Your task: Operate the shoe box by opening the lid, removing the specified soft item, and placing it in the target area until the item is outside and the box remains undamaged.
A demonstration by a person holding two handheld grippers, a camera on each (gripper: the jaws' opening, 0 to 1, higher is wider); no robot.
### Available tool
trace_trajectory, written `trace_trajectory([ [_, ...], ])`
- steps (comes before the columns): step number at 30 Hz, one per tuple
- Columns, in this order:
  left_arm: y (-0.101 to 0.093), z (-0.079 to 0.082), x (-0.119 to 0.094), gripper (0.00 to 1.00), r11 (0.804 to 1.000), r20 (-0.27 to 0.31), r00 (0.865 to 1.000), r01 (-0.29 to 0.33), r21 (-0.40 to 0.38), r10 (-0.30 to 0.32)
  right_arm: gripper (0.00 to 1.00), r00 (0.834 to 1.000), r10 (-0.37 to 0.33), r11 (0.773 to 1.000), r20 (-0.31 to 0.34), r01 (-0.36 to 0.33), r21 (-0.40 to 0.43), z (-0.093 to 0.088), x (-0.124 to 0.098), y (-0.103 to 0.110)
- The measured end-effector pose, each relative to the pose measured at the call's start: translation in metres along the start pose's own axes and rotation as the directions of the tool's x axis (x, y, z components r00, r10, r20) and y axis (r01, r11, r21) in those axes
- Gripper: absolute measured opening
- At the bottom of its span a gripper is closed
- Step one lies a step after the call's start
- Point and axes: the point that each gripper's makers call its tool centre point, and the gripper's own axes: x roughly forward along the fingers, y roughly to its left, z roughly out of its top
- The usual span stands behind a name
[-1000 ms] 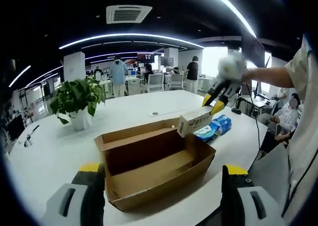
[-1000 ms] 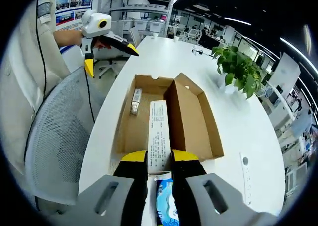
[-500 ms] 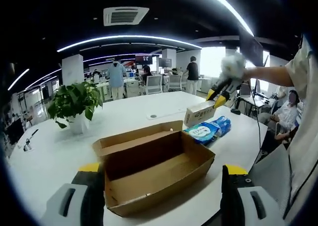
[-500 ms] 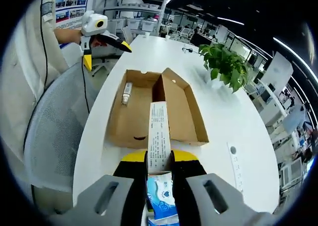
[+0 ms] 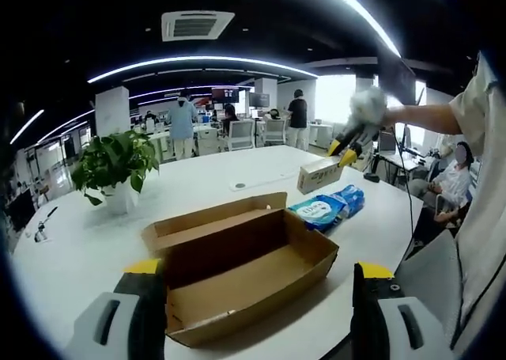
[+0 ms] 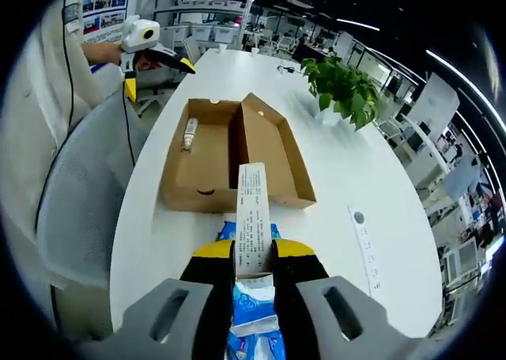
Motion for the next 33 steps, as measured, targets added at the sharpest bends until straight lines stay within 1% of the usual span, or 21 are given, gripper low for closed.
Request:
trace_trajectory([
  [5,0.0,-0.003,0.0,1.0,1.0,-0.012,1.0,0.001,-0.002,-0.001,0.15,1.0,-0.011,1.0,-0.014,0.011,0.007,-0.01,-0.006,-0.007],
  [16,-0.002,-0.008,0.005,1.0,1.0,-0.016,1.0,0.013,-0.011,-0.013,0.15,0.997,-0.034,0.999,-0.068,0.037,0.039,-0.046,-0.017,-0.027],
  [23,0.001,-0.01,0.009,1.0,1.0,-0.028,1.0,0.009,-0.018,-0.009,0.15,0.995,-0.031,0.998,-0.098,0.036,0.046,-0.064,-0.019,-0.035],
  [30,0.003,-0.014,0.011,1.0,1.0,-0.042,0.999,0.001,-0.025,-0.002,0.15,0.992,-0.029,0.998,-0.122,0.037,0.06,-0.086,-0.019,-0.047],
  [33,0.006,-0.016,0.013,1.0,0.999,-0.044,0.999,-0.007,-0.031,0.006,0.15,0.989,-0.03,0.996,-0.142,0.041,0.076,-0.099,-0.019,-0.054],
])
